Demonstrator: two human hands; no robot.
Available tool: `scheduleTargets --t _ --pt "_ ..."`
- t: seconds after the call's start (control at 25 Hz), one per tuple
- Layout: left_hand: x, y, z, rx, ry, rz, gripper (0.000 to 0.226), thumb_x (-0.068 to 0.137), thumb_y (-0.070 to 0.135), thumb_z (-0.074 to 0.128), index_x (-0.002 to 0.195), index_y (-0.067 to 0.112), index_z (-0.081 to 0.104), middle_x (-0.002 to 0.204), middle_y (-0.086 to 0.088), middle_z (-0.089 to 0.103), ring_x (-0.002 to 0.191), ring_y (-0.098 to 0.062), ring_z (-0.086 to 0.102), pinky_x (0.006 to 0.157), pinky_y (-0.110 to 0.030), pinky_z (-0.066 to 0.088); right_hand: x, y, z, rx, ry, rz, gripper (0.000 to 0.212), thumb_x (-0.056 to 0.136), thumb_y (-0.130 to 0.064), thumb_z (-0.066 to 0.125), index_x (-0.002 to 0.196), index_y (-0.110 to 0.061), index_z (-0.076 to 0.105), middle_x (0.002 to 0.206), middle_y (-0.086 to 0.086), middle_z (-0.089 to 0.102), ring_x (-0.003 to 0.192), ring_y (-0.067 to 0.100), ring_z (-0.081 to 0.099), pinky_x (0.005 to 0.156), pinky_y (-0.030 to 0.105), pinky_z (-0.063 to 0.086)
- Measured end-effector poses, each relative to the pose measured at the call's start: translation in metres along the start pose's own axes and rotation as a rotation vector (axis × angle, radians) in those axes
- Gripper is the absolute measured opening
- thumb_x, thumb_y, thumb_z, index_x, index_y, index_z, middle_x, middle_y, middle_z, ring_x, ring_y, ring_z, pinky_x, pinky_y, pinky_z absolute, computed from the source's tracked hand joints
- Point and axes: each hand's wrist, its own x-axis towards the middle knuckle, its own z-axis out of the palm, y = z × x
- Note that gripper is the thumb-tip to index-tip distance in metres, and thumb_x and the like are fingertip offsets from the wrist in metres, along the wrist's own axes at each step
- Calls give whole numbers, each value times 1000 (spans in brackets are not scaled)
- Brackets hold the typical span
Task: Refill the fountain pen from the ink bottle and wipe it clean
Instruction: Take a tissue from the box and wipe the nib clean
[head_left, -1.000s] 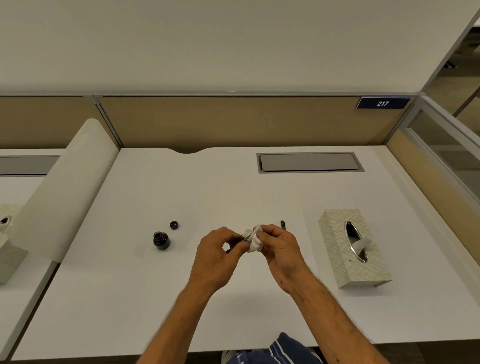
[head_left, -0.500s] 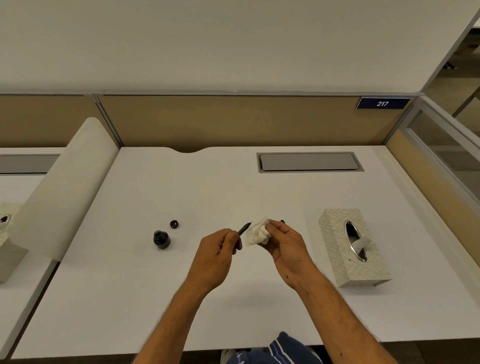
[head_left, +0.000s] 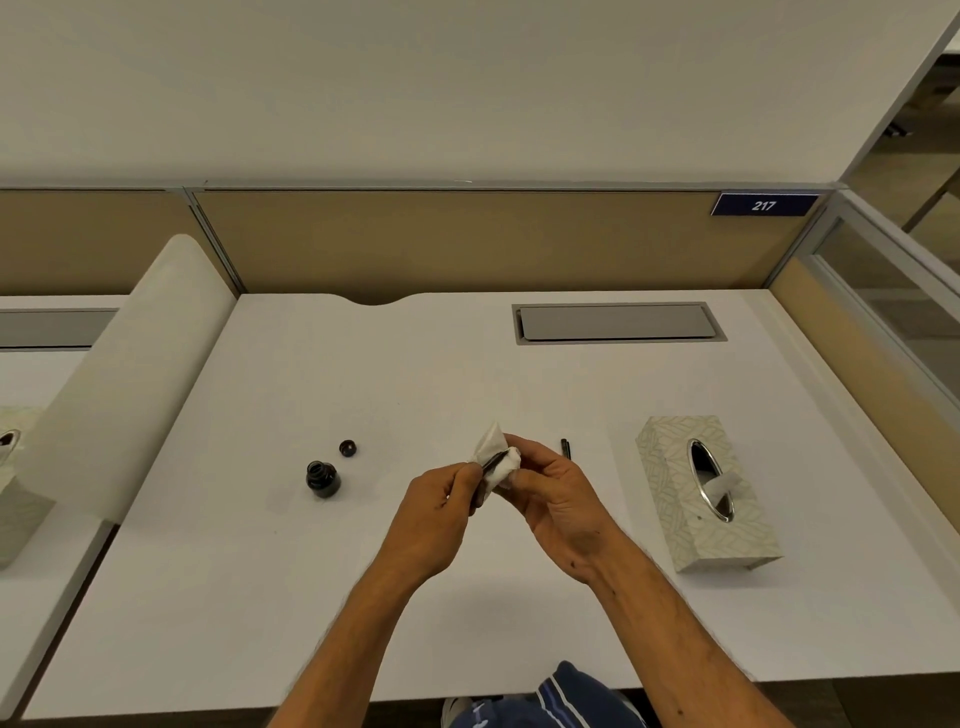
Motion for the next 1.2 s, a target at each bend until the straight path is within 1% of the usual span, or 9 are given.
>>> scheduleTargets --t 0.08,0.2,0.36,0.48,0.56,0.84,1.0,1.08,1.2 --pt "0 0 -1 -11 -19 6 44 103 33 37 63 22 52 58 7 49 47 -5 41 49 -13 37 1 1 1 -48 19 -12 27 92 -9 59 116 -6 70 112 14 74 104 27 70 88 32 57" --pt "-2 -1 -1 -26 -46 15 44 103 31 37 64 21 52 59 6 49 48 -3 42 50 -11 36 3 4 1 -93 78 -25 21 98 -3 52 106 -7 72 101 11 76 95 26 70 82 31 58" --pt "-3 -1 1 -27 -65 5 44 104 32 36 66 18 54 63 2 54 53 -4 42 52 -12 36 3 8 2 -146 129 -65 21 98 -2 52 101 -7 72 98 10 76 93 25 72 80 30 59" --pt "-3 -4 -2 -46 -76 -14 43 102 30 37 70 10 57 68 -8 59 56 -9 42 54 -20 35 4 4 1 -77 176 -97 21 98 0 51 95 -4 72 94 11 77 90 24 73 78 29 59" --pt "-5 -8 -5 -72 -63 -27 42 101 29 38 70 10 59 68 -3 59 54 -8 39 54 -23 32 7 -4 -5 -9 205 -115 19 97 -1 52 96 -2 71 94 11 77 91 23 74 77 28 60" --pt "-5 -8 -6 -86 10 -18 37 100 27 43 69 20 62 65 5 57 52 -3 42 51 -14 33 7 1 -12 -71 176 -8 26 94 -14 58 114 -6 72 114 13 75 103 27 70 83 36 59" --pt "-6 -8 6 -69 7 -9 37 100 28 46 69 20 64 63 7 59 53 -1 48 53 -10 39 2 14 0 -197 101 -7 26 98 -14 56 114 -1 71 106 17 73 89 27 68 78 41 58" --pt "-8 -9 9 -55 0 -19 37 101 30 45 70 22 65 65 7 60 55 0 50 55 -9 40 2 15 1 -228 137 -44 23 98 -11 56 110 2 71 103 19 73 85 30 68 75 39 58" --pt "-7 -6 11 -62 -10 -21 37 101 31 44 68 27 62 65 7 60 55 1 51 56 -8 41 2 16 1 -210 210 -87 18 96 -6 58 104 3 71 93 14 75 80 26 71 70 34 60"
